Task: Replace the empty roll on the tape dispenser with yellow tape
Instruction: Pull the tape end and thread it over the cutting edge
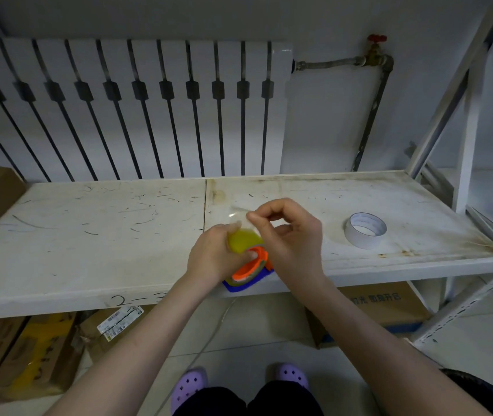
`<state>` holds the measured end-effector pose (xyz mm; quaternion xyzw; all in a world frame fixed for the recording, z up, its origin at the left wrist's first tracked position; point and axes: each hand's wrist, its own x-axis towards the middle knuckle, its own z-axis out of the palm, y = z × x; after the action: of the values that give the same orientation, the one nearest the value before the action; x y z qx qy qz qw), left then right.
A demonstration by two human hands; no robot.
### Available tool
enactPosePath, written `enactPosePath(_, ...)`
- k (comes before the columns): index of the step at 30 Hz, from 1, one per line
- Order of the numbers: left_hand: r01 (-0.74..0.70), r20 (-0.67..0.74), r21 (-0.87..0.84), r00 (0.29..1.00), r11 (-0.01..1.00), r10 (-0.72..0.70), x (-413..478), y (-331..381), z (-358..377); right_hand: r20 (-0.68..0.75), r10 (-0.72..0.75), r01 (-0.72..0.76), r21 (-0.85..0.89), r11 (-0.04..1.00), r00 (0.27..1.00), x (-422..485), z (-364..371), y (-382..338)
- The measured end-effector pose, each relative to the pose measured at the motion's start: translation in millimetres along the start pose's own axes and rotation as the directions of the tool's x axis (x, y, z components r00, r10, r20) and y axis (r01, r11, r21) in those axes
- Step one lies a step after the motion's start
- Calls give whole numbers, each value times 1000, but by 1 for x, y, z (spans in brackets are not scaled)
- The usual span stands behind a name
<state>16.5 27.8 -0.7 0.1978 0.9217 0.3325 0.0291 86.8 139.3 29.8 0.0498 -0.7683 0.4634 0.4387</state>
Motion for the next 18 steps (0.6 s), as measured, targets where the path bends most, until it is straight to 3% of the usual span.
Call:
enactPosePath(10, 70, -157, -215, 982, 974, -105, -26, -10, 11, 33, 75, -71, -117, 991, 997, 23, -4, 12)
enactPosePath(14, 50, -145, -181, 986, 982, -77, -28, -10, 12, -6, 117, -117, -86, 989, 993, 25, -7, 18)
enactPosePath(18, 60, -98, -144, 992, 988, -75, -27, -15, 13, 64, 24, -20, -62, 998, 998, 15, 1, 7)
